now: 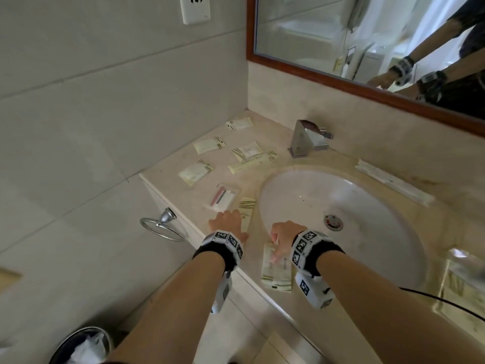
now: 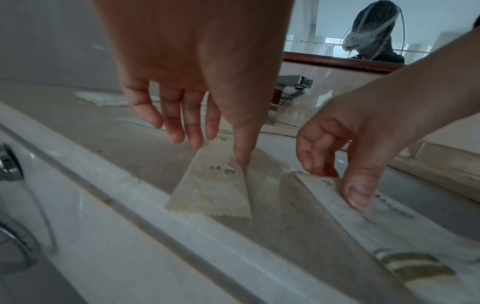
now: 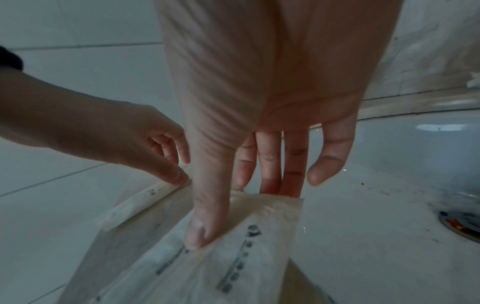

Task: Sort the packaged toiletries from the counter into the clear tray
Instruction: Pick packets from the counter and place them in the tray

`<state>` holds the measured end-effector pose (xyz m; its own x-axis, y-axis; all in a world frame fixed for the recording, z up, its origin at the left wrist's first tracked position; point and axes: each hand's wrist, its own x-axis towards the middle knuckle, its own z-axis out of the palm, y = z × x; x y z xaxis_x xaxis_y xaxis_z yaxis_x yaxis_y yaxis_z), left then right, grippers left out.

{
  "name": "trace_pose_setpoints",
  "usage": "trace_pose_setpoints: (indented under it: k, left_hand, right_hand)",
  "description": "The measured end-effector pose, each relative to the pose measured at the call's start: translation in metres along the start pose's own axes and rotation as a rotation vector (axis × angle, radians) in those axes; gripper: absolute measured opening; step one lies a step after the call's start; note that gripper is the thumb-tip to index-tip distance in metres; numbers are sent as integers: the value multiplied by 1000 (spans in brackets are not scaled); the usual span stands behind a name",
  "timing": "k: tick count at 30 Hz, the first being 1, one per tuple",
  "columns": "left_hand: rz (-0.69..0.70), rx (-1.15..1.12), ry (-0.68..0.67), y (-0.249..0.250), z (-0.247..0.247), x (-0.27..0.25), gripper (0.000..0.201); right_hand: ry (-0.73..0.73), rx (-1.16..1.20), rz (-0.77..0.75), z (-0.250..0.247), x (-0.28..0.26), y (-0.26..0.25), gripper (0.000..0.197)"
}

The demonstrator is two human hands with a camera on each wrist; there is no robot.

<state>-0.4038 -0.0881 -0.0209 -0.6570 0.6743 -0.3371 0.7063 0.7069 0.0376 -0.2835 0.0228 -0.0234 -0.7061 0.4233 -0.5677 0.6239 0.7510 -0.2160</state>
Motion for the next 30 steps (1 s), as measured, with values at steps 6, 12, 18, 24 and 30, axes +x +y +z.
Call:
trace_pose_setpoints:
  k: [6,12,18,24,30]
  left_hand:
    - [-114,-198,-21,1,1,-3,57]
    - [-123,-500,-34,7,-1,-4,35]
    - [27,-510,57,41,-29,-6,51]
    - [215,-550,69,111,-41,-16,48]
    - [426,-486,32,192,-38,-39,21]
  right_hand:
    - [11,0,18,2,-1,0,52]
    - [-6,186,-5,-12,-8,3,31]
    - [187,372,35,-35,-33,31,47]
    - [397,452,192,-40,-75,91,49]
    - [499,499,392,-31,-136,167,42]
